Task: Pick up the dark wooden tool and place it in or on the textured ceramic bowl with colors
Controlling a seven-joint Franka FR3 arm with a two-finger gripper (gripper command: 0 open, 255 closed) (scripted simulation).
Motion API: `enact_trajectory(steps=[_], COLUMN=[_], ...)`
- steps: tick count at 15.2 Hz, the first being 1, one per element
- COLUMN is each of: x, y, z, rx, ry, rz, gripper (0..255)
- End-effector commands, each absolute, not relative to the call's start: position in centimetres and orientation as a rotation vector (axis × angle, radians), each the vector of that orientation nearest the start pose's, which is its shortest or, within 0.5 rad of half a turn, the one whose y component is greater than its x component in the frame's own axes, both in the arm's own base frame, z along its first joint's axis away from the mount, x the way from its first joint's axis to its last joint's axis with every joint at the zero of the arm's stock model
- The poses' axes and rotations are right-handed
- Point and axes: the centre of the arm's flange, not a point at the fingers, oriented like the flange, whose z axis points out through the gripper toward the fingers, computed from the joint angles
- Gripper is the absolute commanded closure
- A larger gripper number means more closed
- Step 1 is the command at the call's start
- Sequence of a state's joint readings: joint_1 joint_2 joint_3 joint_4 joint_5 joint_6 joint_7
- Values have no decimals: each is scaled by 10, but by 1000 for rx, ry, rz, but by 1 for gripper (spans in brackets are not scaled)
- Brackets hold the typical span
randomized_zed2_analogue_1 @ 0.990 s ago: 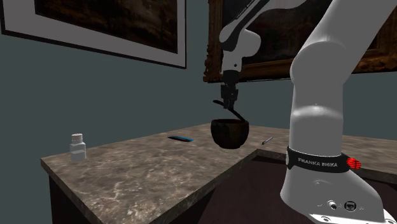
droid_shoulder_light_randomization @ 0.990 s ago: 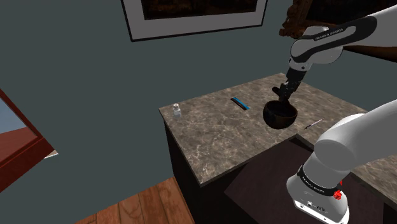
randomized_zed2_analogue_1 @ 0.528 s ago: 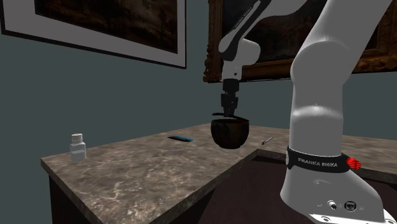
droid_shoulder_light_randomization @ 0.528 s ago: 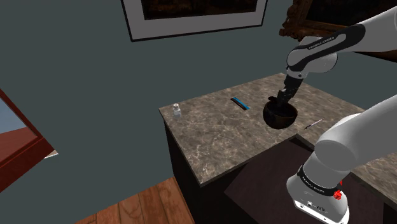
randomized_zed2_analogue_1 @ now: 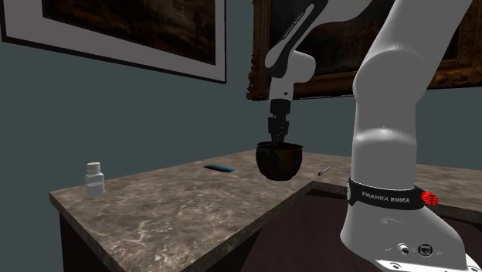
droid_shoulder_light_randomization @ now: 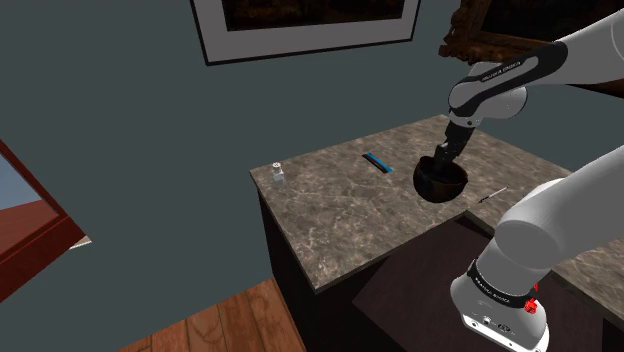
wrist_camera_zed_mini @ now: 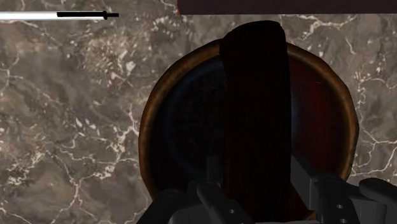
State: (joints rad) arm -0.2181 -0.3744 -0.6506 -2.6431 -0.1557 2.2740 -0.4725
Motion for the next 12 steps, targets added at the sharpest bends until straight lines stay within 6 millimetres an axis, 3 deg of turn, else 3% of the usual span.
enact_trajectory(steps=[1,2,7,11,12], x=[264,263,264,262,262], y=[-299,-299,-299,-304,-304], z=[336,337,336,386,386], rx=[-2998,-2998,-2998,-2998,-2998], ry=[378,378,378,378,378], rz=[-29,-29,-29,-29,-29], gripper=[255,0,0,0,0])
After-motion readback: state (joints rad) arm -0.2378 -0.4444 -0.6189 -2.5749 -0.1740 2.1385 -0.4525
